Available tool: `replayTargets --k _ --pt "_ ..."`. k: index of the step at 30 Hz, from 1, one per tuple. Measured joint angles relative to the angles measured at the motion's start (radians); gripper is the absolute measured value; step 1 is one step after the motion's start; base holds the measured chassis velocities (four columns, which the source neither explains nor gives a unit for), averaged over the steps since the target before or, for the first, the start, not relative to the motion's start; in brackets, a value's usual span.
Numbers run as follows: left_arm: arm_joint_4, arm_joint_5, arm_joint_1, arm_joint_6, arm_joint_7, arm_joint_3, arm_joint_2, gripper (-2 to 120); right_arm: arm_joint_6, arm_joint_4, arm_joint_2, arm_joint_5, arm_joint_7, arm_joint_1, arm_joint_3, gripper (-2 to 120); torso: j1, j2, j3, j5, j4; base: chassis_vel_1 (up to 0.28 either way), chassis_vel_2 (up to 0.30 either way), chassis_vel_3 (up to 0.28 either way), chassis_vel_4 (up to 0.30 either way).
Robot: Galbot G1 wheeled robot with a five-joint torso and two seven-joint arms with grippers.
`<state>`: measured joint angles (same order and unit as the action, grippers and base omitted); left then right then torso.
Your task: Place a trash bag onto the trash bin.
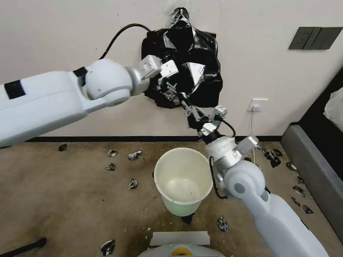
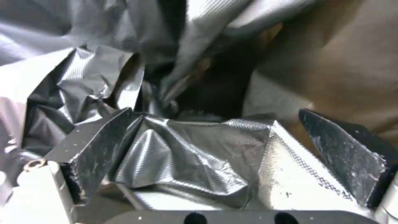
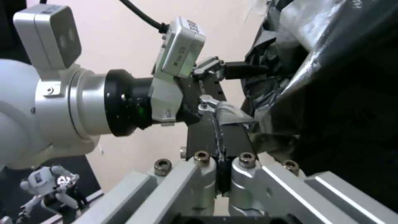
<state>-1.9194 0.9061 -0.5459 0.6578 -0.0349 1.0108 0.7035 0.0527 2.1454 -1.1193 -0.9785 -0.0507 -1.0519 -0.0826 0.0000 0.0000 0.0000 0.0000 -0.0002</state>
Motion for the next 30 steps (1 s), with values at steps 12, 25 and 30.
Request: replayTargets --k 12,25,30 --pt "-0.022 0.122 0.002 0.084 -0.100 -0.023 -0.019 95 0.000 0.003 0.008 -0.002 0.001 0.011 -0.001 0 0.000 0.000 0.000 -0.0002 0.0003 0.000 0.000 0.000 0.000" --pt "-0.043 0.183 0.015 0.082 -0.108 -0.030 -0.081 51 0.000 0.003 0.009 -0.009 0.007 0.023 -0.006 0 0.000 0.000 0.000 -0.0002 0.0002 0.000 0.000 0.000 0.000" --pt "-0.046 0.198 0.019 0.081 -0.114 -0.042 -0.094 33 0.000 0.005 0.009 -0.024 0.012 0.033 -0.006 0 0.000 0.000 0.000 -0.0002 0.0002 0.000 0.000 0.000 0.000"
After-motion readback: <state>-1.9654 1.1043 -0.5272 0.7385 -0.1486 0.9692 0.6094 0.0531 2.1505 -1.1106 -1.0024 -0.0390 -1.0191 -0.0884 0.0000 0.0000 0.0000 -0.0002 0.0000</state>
